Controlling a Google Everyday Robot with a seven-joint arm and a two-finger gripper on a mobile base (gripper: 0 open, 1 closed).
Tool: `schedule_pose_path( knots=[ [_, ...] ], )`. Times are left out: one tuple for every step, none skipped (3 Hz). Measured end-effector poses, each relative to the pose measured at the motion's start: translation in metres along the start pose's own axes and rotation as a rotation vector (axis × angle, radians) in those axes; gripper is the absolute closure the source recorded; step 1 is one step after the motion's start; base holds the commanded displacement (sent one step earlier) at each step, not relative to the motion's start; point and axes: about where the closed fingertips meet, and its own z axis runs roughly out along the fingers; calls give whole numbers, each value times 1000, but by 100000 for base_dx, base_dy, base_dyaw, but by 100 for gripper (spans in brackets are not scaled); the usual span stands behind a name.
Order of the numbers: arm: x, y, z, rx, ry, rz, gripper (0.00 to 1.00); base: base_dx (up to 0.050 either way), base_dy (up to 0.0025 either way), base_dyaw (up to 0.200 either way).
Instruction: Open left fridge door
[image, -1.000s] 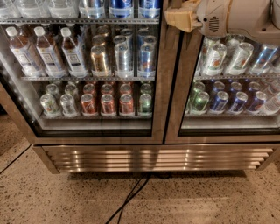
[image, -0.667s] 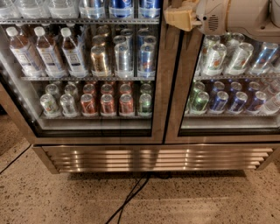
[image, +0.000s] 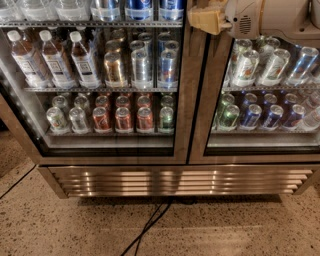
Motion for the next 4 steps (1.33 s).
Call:
schedule_pose_path(
  knots=[
    [-1,0,0,-2,-3,3,100,0,0,0],
    [0,-1,0,-2,-3,4,100,0,0,0],
    [3,2,-4,-3,5,16,100,0,0,0],
    [3,0,-2,-3,5,16,100,0,0,0]
  ],
)
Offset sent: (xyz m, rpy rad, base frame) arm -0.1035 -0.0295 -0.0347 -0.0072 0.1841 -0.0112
